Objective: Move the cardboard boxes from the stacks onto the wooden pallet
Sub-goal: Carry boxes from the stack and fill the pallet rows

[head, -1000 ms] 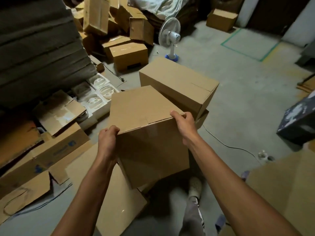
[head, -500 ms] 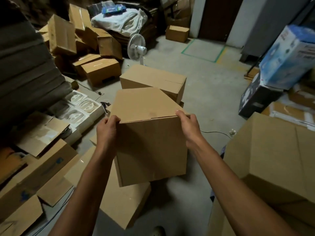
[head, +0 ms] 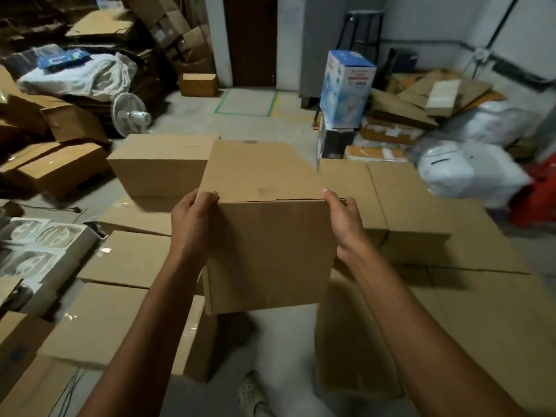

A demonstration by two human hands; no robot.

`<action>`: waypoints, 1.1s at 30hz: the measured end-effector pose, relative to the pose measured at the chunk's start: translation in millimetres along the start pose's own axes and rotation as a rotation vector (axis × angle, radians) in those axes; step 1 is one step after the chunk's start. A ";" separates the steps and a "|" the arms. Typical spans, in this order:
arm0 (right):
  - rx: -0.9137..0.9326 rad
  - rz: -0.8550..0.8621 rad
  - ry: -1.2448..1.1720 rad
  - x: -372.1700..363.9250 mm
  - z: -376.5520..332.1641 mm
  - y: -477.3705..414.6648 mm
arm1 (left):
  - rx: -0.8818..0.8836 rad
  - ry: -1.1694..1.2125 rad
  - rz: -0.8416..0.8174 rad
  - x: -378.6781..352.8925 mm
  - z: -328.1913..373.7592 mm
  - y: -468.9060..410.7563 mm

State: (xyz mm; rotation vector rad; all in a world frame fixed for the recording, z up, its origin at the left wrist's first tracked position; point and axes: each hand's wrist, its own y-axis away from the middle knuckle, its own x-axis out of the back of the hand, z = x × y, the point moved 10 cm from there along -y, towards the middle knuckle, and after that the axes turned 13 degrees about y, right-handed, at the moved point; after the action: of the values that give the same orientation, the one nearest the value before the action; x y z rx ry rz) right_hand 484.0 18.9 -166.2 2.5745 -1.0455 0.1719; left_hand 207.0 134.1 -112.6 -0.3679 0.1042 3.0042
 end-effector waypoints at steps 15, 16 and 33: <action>-0.202 0.313 -0.226 319.7 93.0 178.0 | 0.049 0.035 -0.618 -225.2 -24.4 228.6; -0.203 0.364 -0.270 336.4 99.6 183.5 | 0.051 0.024 -0.650 -241.0 -27.6 237.7; -0.163 0.671 -0.356 591.6 141.6 91.6 | 0.266 0.204 -0.796 -522.0 -159.9 287.3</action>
State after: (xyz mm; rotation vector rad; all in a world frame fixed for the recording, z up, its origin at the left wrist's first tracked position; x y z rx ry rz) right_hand 843.0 -479.2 -129.1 2.0587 -1.9374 -0.2094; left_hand 713.5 -217.9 -124.3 -0.5300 0.2913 2.1336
